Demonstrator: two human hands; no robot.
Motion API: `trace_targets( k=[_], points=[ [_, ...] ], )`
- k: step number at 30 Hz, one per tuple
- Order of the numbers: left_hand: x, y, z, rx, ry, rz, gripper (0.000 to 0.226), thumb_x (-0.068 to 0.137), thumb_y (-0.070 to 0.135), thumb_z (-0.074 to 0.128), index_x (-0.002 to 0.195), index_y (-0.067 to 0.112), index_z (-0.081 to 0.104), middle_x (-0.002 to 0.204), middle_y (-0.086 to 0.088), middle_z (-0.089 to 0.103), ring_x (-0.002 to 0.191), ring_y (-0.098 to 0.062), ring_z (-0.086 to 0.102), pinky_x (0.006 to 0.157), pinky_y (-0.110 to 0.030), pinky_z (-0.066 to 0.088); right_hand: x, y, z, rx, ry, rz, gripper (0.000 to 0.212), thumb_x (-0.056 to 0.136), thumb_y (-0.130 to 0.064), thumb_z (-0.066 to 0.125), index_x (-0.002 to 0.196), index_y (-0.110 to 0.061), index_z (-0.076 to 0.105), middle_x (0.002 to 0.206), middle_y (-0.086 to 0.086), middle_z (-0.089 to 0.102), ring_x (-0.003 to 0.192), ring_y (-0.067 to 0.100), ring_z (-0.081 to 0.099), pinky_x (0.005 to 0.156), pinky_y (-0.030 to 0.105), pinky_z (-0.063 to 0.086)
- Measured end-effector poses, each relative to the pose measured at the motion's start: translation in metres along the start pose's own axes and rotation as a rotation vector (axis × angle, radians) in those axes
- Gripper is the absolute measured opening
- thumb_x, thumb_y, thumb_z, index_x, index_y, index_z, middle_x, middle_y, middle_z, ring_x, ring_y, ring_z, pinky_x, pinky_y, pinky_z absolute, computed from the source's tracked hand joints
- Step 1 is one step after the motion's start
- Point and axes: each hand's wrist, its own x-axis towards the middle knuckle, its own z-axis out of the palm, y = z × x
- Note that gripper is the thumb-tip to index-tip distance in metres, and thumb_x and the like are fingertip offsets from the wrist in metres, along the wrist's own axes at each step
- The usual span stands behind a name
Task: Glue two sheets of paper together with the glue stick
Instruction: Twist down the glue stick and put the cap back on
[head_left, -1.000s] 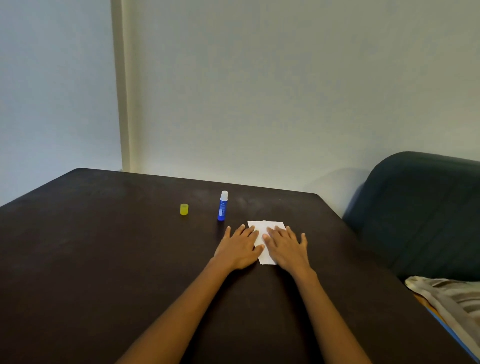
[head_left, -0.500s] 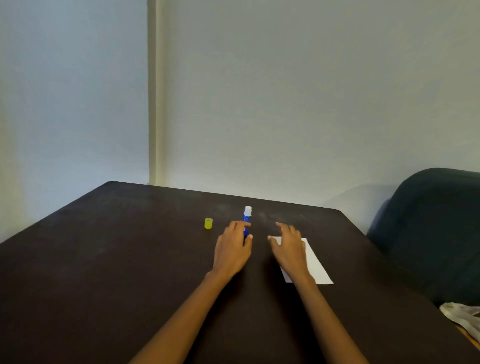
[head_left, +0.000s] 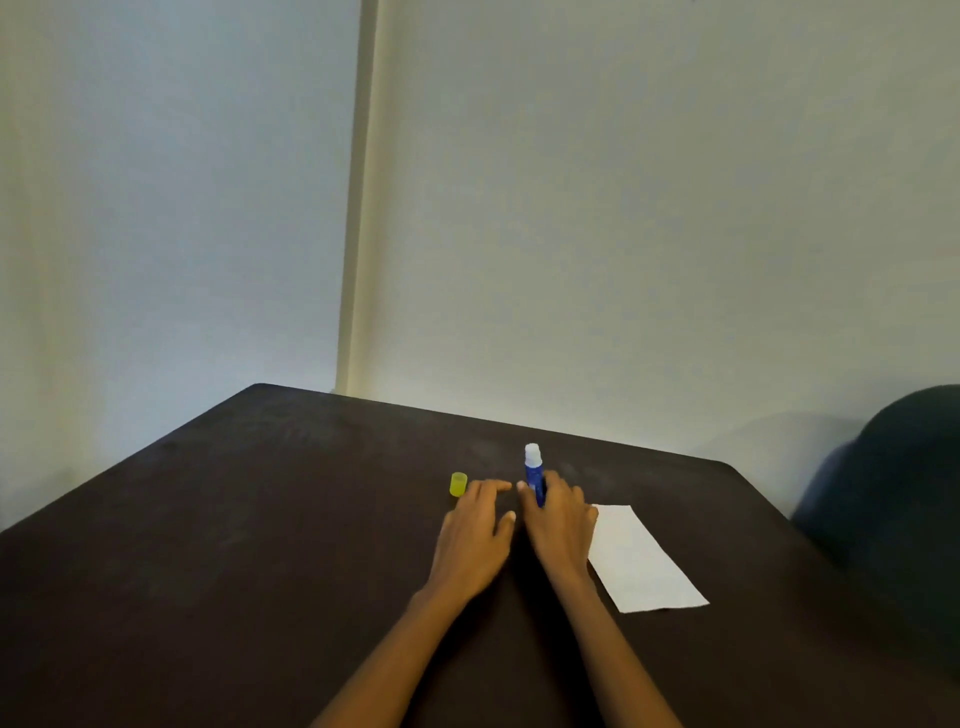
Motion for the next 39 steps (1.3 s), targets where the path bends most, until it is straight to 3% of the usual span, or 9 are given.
trace_targets(
  k=[4, 7, 11, 17, 22, 26, 29, 34, 39],
  points=[
    [0.0, 0.009, -0.006, -0.42, 0.053, -0.119, 0.046, 0.093, 0.028, 0.052, 0.136, 0.019, 0.038, 0.132, 0.006, 0.044, 0.122, -0.006, 0.043, 0.097, -0.022, 0.041, -0.016, -0.009, -0.013, 0.463, -0.147, -0.042, 0.013, 0.091, -0.038, 0.055, 0.088, -0.025, 0.056, 0.079, -0.004, 0.063, 0.076, 0.018, 0.061, 0.072, 0.034, 0.048],
    [-0.001, 0.013, -0.013, -0.709, 0.048, -0.189, 0.036, 0.093, 0.024, 0.053, 0.127, 0.016, 0.05, 0.12, 0.0, 0.054, 0.109, -0.009, 0.055, 0.075, -0.009, 0.048, -0.029, -0.016, -0.017, 0.607, -0.249, -0.068, 0.009, 0.091, -0.029, 0.057, 0.085, -0.034, 0.059, 0.077, -0.004, 0.065, 0.075, 0.015, 0.065, 0.071, 0.032, 0.055],
    [-0.005, 0.015, -0.021, -0.756, -0.029, -0.165, 0.018, 0.093, 0.021, 0.052, 0.102, 0.01, 0.063, 0.095, -0.002, 0.067, 0.089, -0.014, 0.065, 0.073, -0.021, 0.054, -0.044, -0.012, -0.026, 0.786, -0.42, -0.048, 0.018, 0.091, -0.024, 0.058, 0.108, -0.028, 0.065, 0.089, -0.005, 0.071, 0.085, 0.012, 0.068, 0.071, 0.022, 0.055],
    [-0.004, 0.012, -0.032, -1.023, -0.128, -0.256, 0.024, 0.097, 0.028, 0.042, 0.104, 0.009, 0.054, 0.108, -0.005, 0.071, 0.098, -0.016, 0.067, 0.079, -0.024, 0.054, -0.053, -0.004, -0.043, 1.019, -0.779, 0.026, 0.033, 0.098, -0.018, 0.045, 0.124, -0.002, 0.055, 0.098, 0.005, 0.064, 0.074, 0.011, 0.056, 0.075, 0.026, 0.051],
    [-0.005, 0.011, -0.032, -1.043, -0.226, -0.222, 0.021, 0.095, 0.028, 0.045, 0.106, 0.012, 0.054, 0.105, -0.002, 0.072, 0.102, -0.017, 0.067, 0.077, -0.021, 0.054, -0.052, -0.006, -0.04, 1.009, -0.746, 0.039, 0.024, 0.098, -0.025, 0.046, 0.109, -0.011, 0.062, 0.089, 0.001, 0.062, 0.072, 0.008, 0.056, 0.063, 0.021, 0.05],
    [-0.004, 0.012, -0.029, -0.955, -0.201, -0.197, 0.021, 0.095, 0.025, 0.047, 0.113, 0.023, 0.058, 0.104, -0.003, 0.07, 0.1, -0.014, 0.066, 0.085, -0.023, 0.052, -0.052, -0.01, -0.025, 0.758, -0.412, 0.056, 0.017, 0.084, -0.031, 0.067, 0.1, -0.024, 0.065, 0.083, 0.002, 0.066, 0.069, 0.008, 0.059, 0.052, 0.018, 0.048],
    [-0.004, 0.013, -0.026, -0.906, -0.212, -0.19, 0.025, 0.095, 0.024, 0.048, 0.118, 0.023, 0.057, 0.112, -0.007, 0.067, 0.106, -0.016, 0.064, 0.092, -0.027, 0.051, -0.052, -0.009, -0.019, 0.711, -0.332, 0.071, 0.033, 0.081, -0.035, 0.07, 0.11, -0.027, 0.057, 0.084, -0.003, 0.065, 0.073, 0.009, 0.06, 0.061, 0.022, 0.051],
    [-0.003, 0.011, -0.029, -0.906, -0.191, -0.173, 0.02, 0.095, 0.024, 0.047, 0.112, 0.025, 0.058, 0.106, 0.003, 0.071, 0.102, -0.01, 0.065, 0.093, -0.027, 0.05, -0.048, -0.001, -0.023, 0.726, -0.595, -0.065, 0.03, 0.096, -0.033, 0.048, 0.124, -0.024, 0.054, 0.115, -0.005, 0.06, 0.094, 0.008, 0.059, 0.063, 0.016, 0.047],
    [-0.005, 0.012, -0.026, -0.89, -0.215, -0.163, 0.022, 0.095, 0.021, 0.048, 0.115, 0.021, 0.056, 0.108, 0.001, 0.07, 0.101, -0.01, 0.066, 0.085, -0.02, 0.052, -0.044, 0.001, -0.016, 0.431, -0.258, -0.073, 0.018, 0.081, -0.038, 0.067, 0.09, -0.024, 0.058, 0.088, -0.003, 0.059, 0.078, 0.01, 0.056, 0.071, 0.031, 0.048]
  ],
)
